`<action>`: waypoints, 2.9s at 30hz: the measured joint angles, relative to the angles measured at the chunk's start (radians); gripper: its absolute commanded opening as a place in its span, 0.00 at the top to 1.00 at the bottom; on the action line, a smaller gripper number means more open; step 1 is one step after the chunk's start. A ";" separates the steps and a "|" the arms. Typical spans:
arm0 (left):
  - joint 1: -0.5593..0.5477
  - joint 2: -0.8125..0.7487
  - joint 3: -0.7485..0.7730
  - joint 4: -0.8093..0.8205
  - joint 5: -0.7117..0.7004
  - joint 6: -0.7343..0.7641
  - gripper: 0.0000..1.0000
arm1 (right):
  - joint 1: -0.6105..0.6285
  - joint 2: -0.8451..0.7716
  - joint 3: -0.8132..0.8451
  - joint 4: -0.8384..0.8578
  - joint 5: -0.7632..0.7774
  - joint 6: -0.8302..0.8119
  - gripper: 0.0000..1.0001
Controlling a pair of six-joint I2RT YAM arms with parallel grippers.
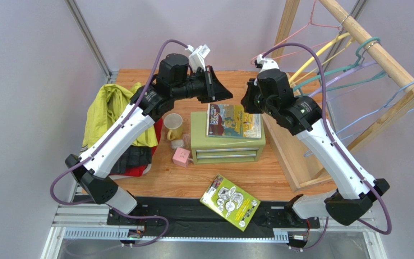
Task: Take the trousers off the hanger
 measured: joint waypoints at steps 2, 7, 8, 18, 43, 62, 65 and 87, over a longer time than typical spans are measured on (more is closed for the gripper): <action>0.000 -0.029 -0.037 -0.027 0.034 0.016 0.76 | 0.013 -0.031 -0.022 -0.056 -0.009 -0.012 1.00; 0.002 -0.206 -0.262 -0.075 0.116 0.039 0.64 | 0.166 -0.228 -0.210 -0.161 -0.044 -0.008 0.87; 0.001 -0.251 -0.314 -0.093 0.130 0.041 0.61 | 0.211 -0.278 -0.261 -0.177 -0.054 0.001 0.84; -0.108 -0.525 -0.750 -0.187 0.144 0.034 0.09 | 0.458 -0.442 -0.715 -0.200 -0.195 0.336 0.18; -0.337 -0.431 -1.296 0.381 -0.167 -0.104 0.15 | 0.813 -0.674 -1.310 0.013 -0.086 1.336 0.19; -0.426 -0.674 -1.474 0.370 -0.433 -0.155 0.10 | 0.908 -0.475 -1.267 0.125 0.051 1.554 1.00; -0.426 -0.772 -1.476 0.335 -0.445 -0.165 0.04 | 0.930 -0.481 -1.266 0.116 0.081 1.558 1.00; -0.405 -0.876 -1.374 0.241 -0.230 -0.149 0.01 | 1.010 -0.642 -0.755 -0.391 0.322 0.958 1.00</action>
